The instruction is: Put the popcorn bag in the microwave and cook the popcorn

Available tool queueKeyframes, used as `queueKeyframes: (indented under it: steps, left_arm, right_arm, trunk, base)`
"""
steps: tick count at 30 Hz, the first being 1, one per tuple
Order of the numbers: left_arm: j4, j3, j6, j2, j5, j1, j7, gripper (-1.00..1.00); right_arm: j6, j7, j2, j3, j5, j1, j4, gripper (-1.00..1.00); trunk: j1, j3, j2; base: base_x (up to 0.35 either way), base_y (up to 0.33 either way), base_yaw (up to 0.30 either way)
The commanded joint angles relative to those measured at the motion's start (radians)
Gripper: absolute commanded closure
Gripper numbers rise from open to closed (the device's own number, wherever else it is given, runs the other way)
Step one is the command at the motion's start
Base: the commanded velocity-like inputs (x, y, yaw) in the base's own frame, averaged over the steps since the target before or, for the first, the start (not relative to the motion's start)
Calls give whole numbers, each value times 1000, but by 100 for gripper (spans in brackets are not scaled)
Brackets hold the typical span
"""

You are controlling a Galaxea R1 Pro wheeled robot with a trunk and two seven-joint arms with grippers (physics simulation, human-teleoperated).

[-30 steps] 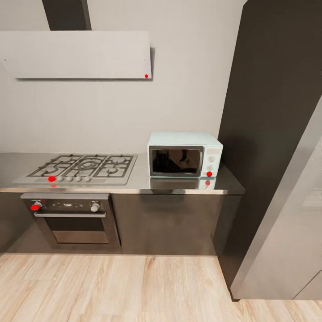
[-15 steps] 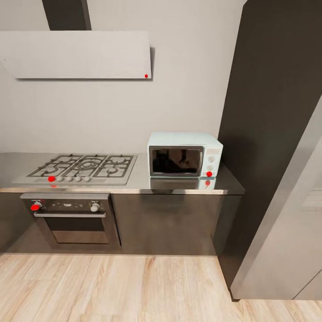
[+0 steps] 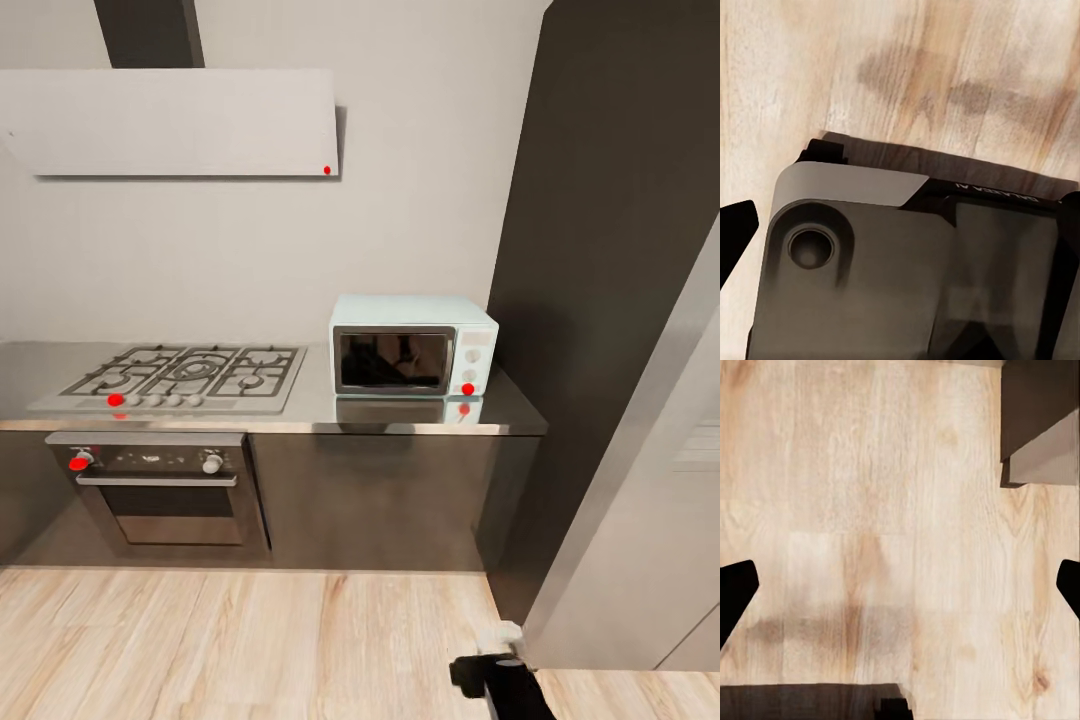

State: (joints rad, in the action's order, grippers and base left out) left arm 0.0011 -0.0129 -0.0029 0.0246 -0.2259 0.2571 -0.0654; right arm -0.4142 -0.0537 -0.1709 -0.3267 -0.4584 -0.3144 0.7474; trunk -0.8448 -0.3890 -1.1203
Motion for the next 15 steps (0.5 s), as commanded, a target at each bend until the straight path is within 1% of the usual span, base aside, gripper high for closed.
queueKeyframes:
  steps: [1,2,4,5,8,10,12,13,15]
  left_arm:
    - [0,-1,0,0,-7,1,-4,-100]
    - [0,-1,0,0,-7,1,-4,-100]
    - [0,-1,0,0,-7,1,-4,-100]
    - [0,-1,0,0,-7,1,-4,-100]
    - [0,-1,0,0,-7,1,-4,-100]
    - [0,-1,0,0,-7,1,-4,-100]
    - [0,-1,0,0,-7,1,-4,-100]
    - [0,-1,-1,0,-7,1,-4,-100]
    - [0,-1,-1,0,-7,1,-4,-100]
  right_arm:
    - [-39,-4,-4,-5,-9,-42,7,-100]
    - [-69,-3,-4,-5,-9,-82,10,-100]
    - [-105,-1,-4,-6,-9,-142,12,-100]
    - [-134,-1,-4,-6,-9,-186,13,-100]
    - [-176,0,-4,-6,-8,-253,13,-100]
    - [-192,4,-4,-6,-8,-316,14,-100]
    - [-200,17,-4,-6,-8,-348,22,-100]
    - [-223,45,-4,-6,-8,-384,49,-100]
    - [-242,59,-4,-6,-8,-401,81,-100]
  trunk:
    - [0,-1,-1]
    - [0,-1,-1]
    - [0,-1,-1]
    - [0,-1,-1]
    - [0,-1,-1]
    - [0,-1,-1]
    - [0,-1,-1]
    - [0,-1,-1]
    - [0,-1,-1]
  base:
    - [0,0,0]
    - [0,0,0]
    - [0,0,0]
    - [0,0,0]
    - [0,0,0]
    - [0,0,0]
    - [0,0,0]
    - [0,0,0]
    - [0,0,0]
